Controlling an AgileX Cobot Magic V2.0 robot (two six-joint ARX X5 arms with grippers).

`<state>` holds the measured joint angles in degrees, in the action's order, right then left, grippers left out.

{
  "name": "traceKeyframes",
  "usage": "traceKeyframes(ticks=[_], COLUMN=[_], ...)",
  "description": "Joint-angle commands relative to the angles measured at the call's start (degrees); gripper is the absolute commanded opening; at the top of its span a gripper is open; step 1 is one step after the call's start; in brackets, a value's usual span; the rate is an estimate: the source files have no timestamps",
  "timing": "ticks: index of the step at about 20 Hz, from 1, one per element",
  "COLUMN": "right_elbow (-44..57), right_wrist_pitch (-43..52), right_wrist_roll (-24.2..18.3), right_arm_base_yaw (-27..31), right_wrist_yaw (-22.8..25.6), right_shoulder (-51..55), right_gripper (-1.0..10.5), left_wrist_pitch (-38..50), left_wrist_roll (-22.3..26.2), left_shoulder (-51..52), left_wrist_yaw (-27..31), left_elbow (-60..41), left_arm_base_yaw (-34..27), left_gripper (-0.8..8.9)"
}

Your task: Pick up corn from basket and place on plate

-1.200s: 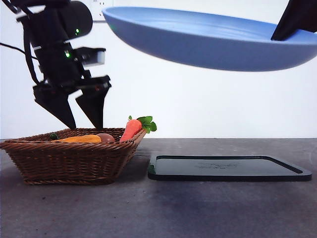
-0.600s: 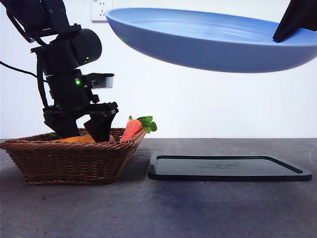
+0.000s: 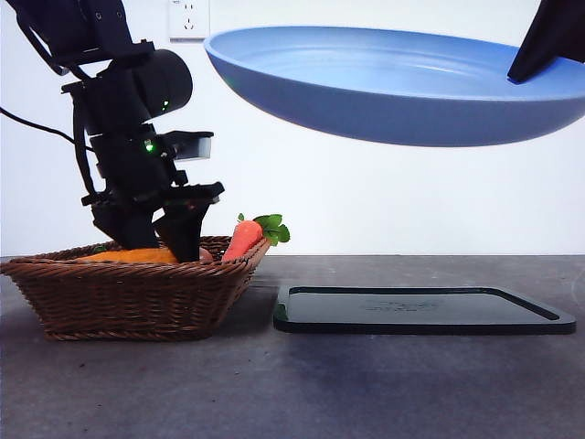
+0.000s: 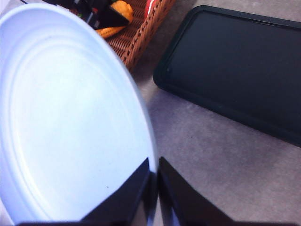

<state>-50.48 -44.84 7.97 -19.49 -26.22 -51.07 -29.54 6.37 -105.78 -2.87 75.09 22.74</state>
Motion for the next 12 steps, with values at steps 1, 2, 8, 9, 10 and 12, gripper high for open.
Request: traceKeyframes(ticks=[1, 2, 8, 9, 10, 12], right_elbow=[-1.0, -1.0, -1.0, -1.0, -1.0, -1.0], right_wrist_pitch=[0.2, 0.2, 4.1, 6.0, 8.1, 12.2], right_wrist_roll=[1.0, 1.1, 2.2, 2.9, 3.9, 5.9], right_arm_base_yaw=[-0.2, -0.2, 0.7, 0.7, 0.7, 0.6], right_wrist_yaw=[1.4, 2.1, 2.5, 2.3, 2.1, 0.4], right_shoulder=[-0.3, -0.6, -8.3, -10.5, -12.9, -17.7], right_gripper=[0.0, 0.0, 0.0, 0.0, 0.0, 0.0], left_wrist_pitch=[0.0, -0.8, -3.5, -3.9, -4.5, -5.4], left_wrist_roll=[-1.3, -1.3, -4.9, -5.5, -6.0, -6.8], left_shoulder=[2.1, 3.7, 18.0, 20.3, 22.3, 24.0], left_wrist_yaw=[0.1, -0.1, -9.2, -11.4, -13.1, -17.1], left_elbow=[2.3, 3.1, 6.2, 6.2, 6.2, 6.2], left_arm_base_yaw=[0.2, 0.2, 0.9, 1.6, 2.6, 6.4], left_gripper=[1.77, 1.77, 1.77, 1.77, 1.77, 1.77])
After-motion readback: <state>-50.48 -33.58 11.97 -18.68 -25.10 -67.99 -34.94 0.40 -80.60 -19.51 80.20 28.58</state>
